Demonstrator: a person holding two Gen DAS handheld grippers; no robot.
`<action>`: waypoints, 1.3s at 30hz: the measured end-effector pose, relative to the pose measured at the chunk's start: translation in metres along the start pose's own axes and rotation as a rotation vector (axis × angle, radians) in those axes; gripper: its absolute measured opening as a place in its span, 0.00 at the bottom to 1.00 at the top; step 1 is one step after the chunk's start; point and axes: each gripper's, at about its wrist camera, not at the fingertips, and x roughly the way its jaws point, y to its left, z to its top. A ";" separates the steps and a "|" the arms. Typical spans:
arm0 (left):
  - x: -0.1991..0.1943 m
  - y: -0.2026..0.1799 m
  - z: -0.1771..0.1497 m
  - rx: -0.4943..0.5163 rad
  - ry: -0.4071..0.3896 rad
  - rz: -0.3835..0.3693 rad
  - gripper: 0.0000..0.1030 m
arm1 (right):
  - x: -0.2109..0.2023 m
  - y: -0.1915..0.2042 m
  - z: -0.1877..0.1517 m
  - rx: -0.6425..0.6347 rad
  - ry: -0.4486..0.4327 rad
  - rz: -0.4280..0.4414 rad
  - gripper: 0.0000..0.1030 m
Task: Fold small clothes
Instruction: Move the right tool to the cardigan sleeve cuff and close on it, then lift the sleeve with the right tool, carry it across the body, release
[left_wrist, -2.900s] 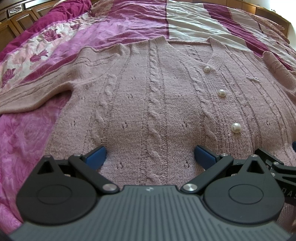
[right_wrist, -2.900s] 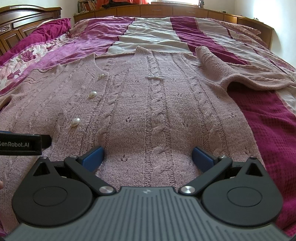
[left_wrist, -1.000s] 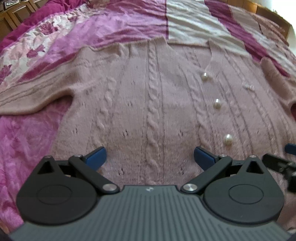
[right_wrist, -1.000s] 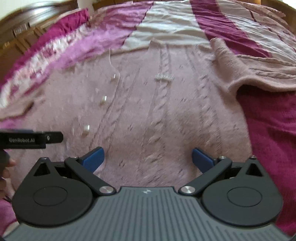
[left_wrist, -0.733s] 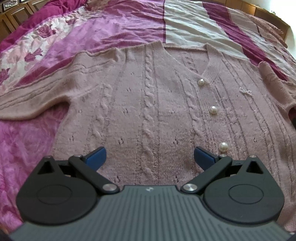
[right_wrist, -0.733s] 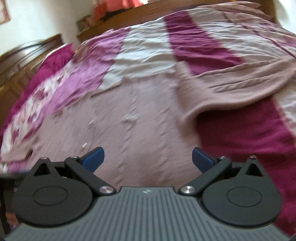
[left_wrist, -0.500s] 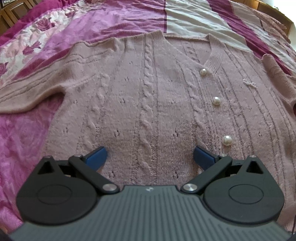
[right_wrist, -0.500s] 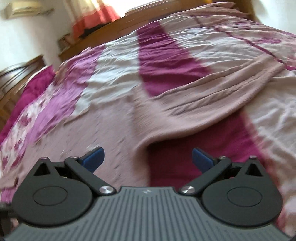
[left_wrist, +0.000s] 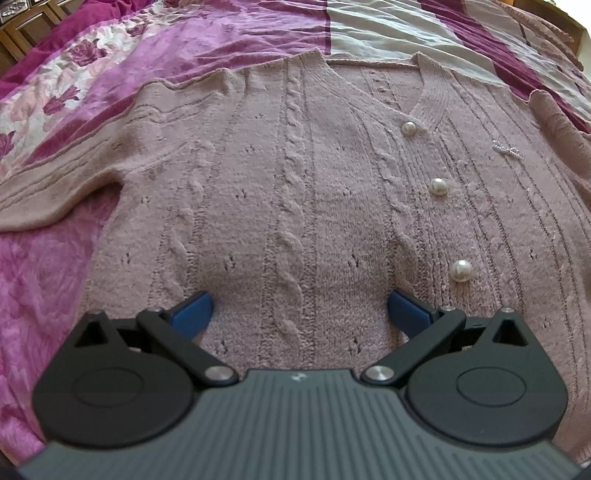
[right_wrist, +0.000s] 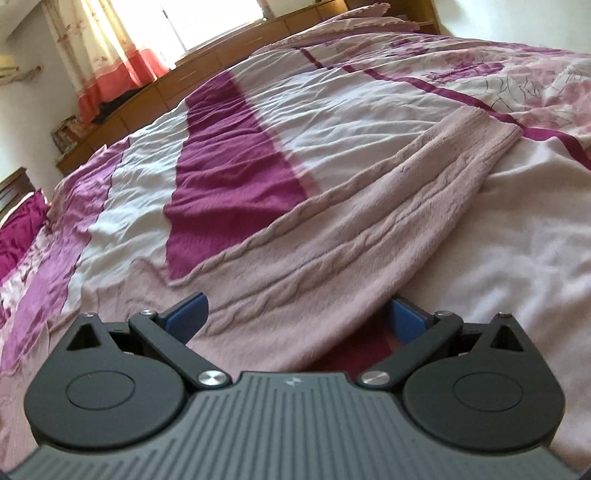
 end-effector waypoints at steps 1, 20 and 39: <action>0.000 0.000 0.000 0.000 0.000 0.001 1.00 | 0.004 -0.001 0.002 0.006 -0.005 0.000 1.00; 0.001 -0.001 0.000 0.000 0.006 0.006 1.00 | 0.026 -0.031 0.024 0.171 -0.113 -0.044 0.35; 0.002 0.001 0.003 -0.008 0.020 -0.004 1.00 | -0.073 -0.023 0.032 0.134 -0.327 0.009 0.08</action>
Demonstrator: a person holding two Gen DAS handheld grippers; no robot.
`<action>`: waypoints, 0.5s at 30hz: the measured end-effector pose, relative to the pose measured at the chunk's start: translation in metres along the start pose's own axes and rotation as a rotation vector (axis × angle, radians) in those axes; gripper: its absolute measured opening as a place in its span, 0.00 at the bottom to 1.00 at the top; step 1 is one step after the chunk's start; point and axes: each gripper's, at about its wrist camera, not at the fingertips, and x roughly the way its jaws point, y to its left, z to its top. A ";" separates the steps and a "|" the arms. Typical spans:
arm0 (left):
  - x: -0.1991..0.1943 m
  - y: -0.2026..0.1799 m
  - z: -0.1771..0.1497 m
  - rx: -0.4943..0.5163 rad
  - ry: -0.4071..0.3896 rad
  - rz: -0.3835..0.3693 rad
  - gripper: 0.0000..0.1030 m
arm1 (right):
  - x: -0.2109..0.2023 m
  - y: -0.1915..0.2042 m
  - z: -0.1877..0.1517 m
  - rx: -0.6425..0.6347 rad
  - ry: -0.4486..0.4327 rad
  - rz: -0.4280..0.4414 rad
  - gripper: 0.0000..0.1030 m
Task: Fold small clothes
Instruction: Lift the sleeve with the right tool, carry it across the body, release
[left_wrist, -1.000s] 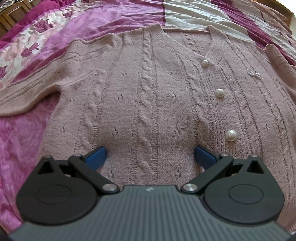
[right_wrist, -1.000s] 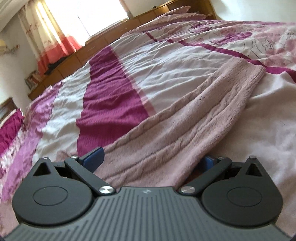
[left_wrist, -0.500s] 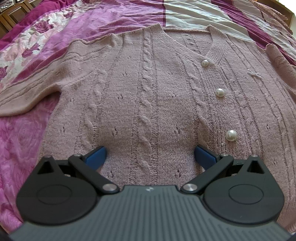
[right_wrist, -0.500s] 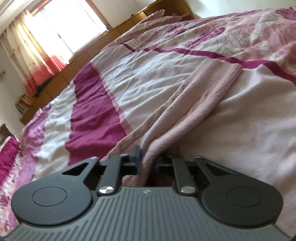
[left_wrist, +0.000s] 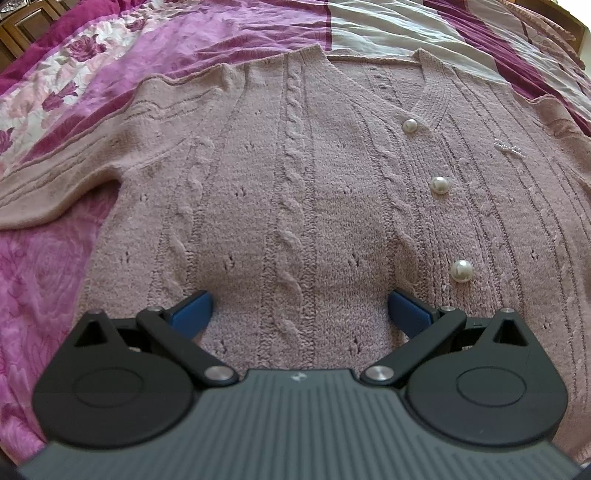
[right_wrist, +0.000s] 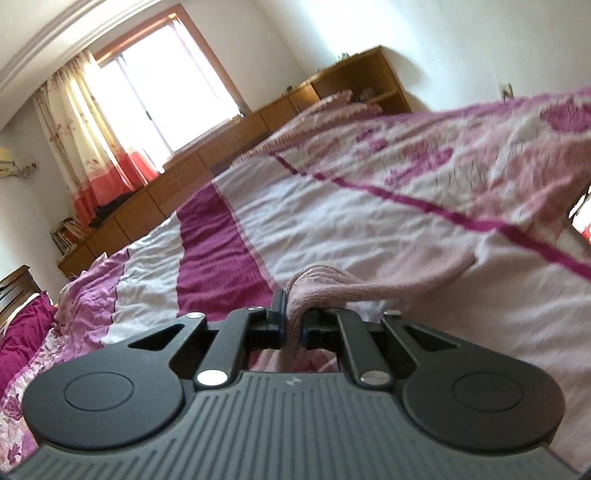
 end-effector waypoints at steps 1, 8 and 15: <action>0.000 0.000 0.000 -0.001 0.003 -0.002 1.00 | -0.004 0.003 0.003 -0.009 -0.007 0.001 0.08; 0.001 0.004 0.006 -0.013 0.031 -0.020 1.00 | -0.018 0.027 0.013 -0.076 0.007 0.025 0.08; -0.002 0.006 0.006 -0.017 0.030 -0.035 1.00 | -0.028 0.068 0.014 -0.124 -0.008 0.072 0.08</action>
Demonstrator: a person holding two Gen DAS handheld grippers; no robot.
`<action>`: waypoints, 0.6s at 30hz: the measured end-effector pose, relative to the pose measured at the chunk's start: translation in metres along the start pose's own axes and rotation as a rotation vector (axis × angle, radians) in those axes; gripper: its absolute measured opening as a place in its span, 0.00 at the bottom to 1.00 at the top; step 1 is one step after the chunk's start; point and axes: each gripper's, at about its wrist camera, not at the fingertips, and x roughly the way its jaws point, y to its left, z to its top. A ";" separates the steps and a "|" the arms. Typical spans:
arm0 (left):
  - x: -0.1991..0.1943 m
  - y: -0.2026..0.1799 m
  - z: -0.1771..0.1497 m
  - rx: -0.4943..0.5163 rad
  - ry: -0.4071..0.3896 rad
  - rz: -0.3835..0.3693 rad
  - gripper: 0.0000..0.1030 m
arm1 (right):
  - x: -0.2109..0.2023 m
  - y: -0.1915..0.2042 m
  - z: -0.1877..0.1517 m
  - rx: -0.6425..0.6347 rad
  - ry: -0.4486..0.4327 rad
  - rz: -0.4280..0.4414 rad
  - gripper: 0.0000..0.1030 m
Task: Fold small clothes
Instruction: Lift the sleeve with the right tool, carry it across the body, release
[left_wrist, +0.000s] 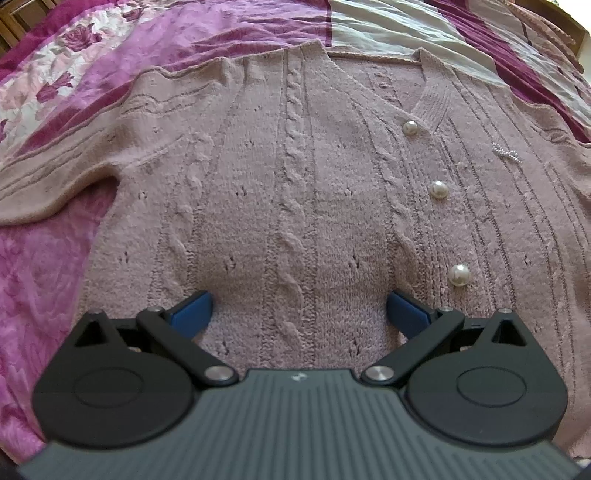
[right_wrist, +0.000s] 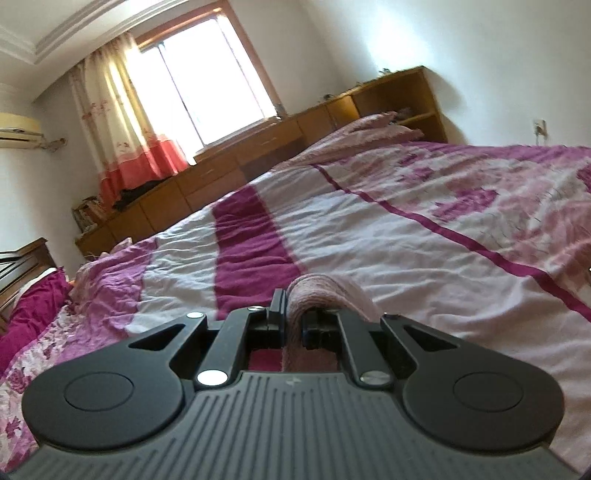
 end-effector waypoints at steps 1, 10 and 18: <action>-0.002 0.001 0.001 -0.004 -0.004 -0.004 1.00 | -0.001 0.007 0.000 -0.009 -0.003 0.011 0.08; -0.030 0.023 0.012 -0.037 -0.092 0.011 1.00 | -0.011 0.086 -0.004 -0.073 -0.017 0.111 0.08; -0.055 0.060 0.026 -0.057 -0.176 0.079 1.00 | -0.014 0.164 -0.025 -0.104 -0.002 0.179 0.08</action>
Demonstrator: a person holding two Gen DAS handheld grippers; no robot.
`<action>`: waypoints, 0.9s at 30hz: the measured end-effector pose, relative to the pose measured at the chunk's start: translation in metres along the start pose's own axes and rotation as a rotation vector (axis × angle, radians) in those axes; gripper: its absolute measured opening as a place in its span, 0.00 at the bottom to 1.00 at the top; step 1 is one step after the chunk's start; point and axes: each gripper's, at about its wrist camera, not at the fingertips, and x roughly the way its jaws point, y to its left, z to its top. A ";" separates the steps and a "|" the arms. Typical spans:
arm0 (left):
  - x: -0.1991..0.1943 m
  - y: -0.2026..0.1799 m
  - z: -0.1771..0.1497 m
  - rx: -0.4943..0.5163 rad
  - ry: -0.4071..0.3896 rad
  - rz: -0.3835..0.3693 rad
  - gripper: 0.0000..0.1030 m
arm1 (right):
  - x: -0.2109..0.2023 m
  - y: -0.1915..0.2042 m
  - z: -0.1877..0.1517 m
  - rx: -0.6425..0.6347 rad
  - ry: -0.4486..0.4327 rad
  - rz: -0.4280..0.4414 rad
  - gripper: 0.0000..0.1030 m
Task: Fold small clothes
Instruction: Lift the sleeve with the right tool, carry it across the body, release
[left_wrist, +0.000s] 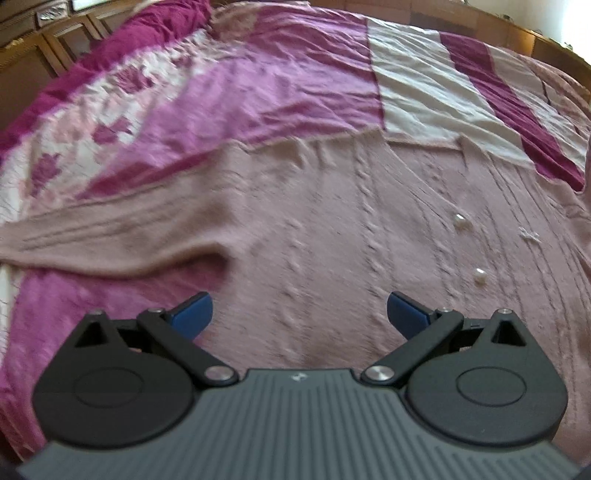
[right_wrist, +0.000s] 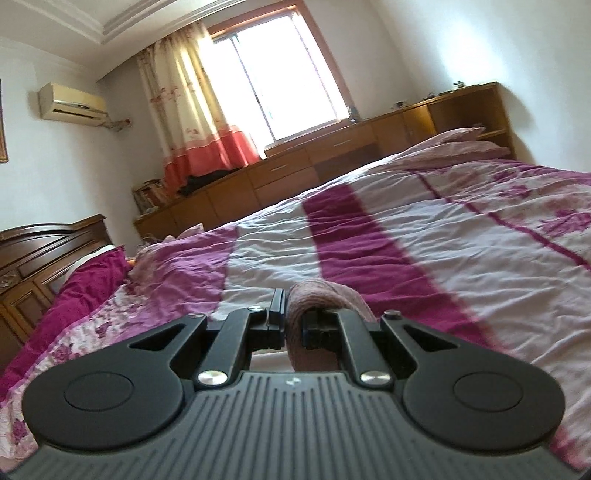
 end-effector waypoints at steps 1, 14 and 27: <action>-0.001 0.005 0.001 -0.004 -0.006 0.008 1.00 | 0.002 0.010 -0.003 -0.002 0.002 0.006 0.08; -0.002 0.046 -0.002 -0.061 -0.020 0.058 1.00 | 0.029 0.128 -0.091 -0.041 0.152 0.126 0.08; 0.010 0.059 -0.013 -0.065 -0.009 0.059 1.00 | 0.076 0.159 -0.204 -0.133 0.399 0.130 0.09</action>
